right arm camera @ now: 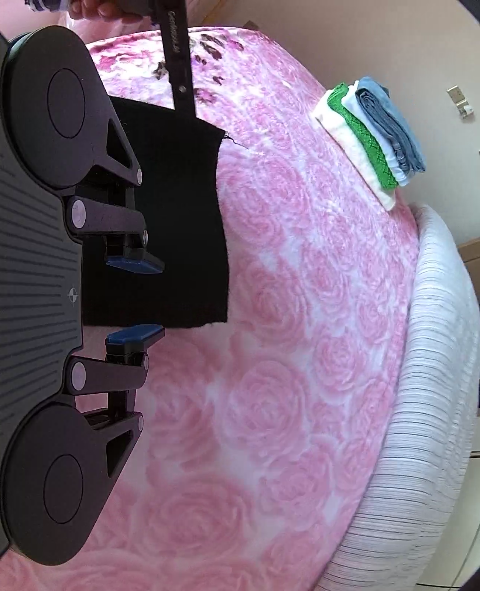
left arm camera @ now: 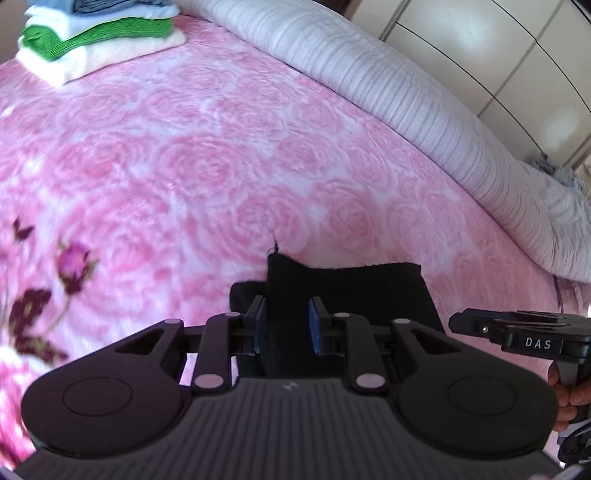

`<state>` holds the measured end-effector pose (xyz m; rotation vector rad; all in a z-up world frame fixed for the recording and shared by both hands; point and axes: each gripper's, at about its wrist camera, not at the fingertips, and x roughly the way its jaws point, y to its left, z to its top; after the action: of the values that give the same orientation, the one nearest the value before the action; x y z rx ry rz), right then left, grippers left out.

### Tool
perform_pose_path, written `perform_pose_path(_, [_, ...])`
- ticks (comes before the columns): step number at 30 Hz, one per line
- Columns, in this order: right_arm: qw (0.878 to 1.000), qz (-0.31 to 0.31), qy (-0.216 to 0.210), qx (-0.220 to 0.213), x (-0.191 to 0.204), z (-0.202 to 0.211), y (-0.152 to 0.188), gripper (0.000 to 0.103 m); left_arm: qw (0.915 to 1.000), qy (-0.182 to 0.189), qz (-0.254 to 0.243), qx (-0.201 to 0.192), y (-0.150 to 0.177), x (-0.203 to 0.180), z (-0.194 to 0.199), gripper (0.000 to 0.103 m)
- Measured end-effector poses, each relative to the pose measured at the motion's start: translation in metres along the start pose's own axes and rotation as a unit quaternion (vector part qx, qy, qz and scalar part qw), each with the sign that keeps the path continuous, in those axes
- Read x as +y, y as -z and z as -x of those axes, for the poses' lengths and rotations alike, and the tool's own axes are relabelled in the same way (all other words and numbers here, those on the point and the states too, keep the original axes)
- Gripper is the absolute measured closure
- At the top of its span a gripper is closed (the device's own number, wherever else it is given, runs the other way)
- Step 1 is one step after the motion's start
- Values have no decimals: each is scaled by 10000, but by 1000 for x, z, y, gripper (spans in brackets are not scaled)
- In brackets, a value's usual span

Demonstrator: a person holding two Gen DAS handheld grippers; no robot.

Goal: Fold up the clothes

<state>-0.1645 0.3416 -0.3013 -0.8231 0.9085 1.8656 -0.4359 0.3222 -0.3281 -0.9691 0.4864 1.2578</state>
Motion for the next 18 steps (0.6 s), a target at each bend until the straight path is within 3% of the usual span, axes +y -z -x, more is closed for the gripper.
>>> perform_pose_path(4, [9998,-156,-82,73,-2,-11,-1,68,9999,-25,-131,-28,1,0,0,97])
perform_pose_path(11, [9998,-123,-179,43,1,-25,-12,68,9980,150,20,-617,5,5,33,100])
perform_pose_path(15, [9997,-21,-179,157,5,-41,-14,68,9990,-173,251,-322,16,21,13,100])
perform_pose_path(18, [9996,186,-62,210,12,-48,-15,68,9985,-228,319,-374,20,27,5,100])
